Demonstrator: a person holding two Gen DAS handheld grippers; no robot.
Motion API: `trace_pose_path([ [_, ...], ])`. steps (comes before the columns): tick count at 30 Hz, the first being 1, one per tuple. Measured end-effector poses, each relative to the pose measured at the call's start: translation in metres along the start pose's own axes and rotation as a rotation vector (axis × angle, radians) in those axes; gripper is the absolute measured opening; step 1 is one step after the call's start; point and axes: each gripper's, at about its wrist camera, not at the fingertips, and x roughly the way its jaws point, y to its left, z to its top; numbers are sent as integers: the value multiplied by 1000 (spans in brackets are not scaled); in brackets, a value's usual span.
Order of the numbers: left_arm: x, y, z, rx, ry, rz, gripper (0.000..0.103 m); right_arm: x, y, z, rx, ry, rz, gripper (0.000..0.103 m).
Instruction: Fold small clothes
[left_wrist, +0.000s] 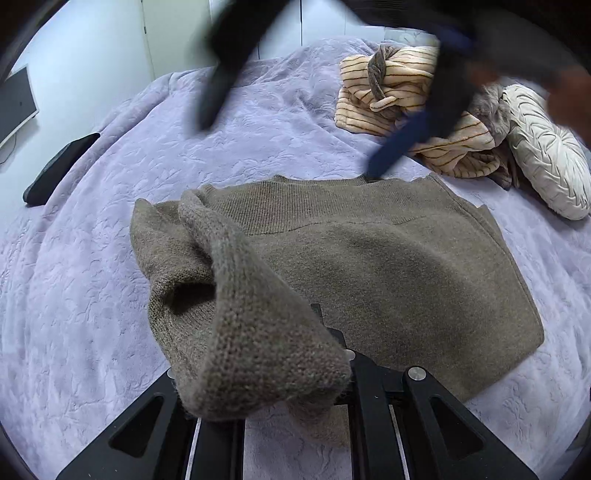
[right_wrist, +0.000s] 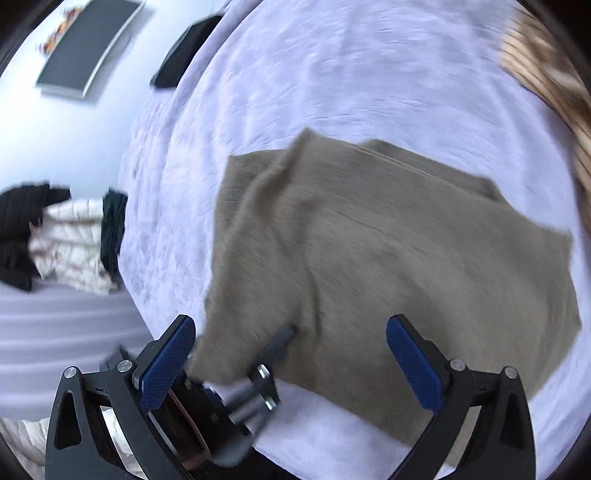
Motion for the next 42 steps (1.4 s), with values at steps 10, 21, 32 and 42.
trace_pose_path([
  [10, 0, 7, -5, -39, -7, -17, 13, 109, 74, 73, -201, 361, -184, 103],
  [21, 1, -2, 1, 27, 1, -1, 13, 141, 65, 74, -232, 393, -321, 26],
  [32, -29, -68, 42, 144, -71, -86, 13, 6, -11, 27, -47, -30, -87, 23],
  [42, -6, -181, 39, 327, -20, -220, 13, -100, -151, -64, 167, -333, 31, 23],
])
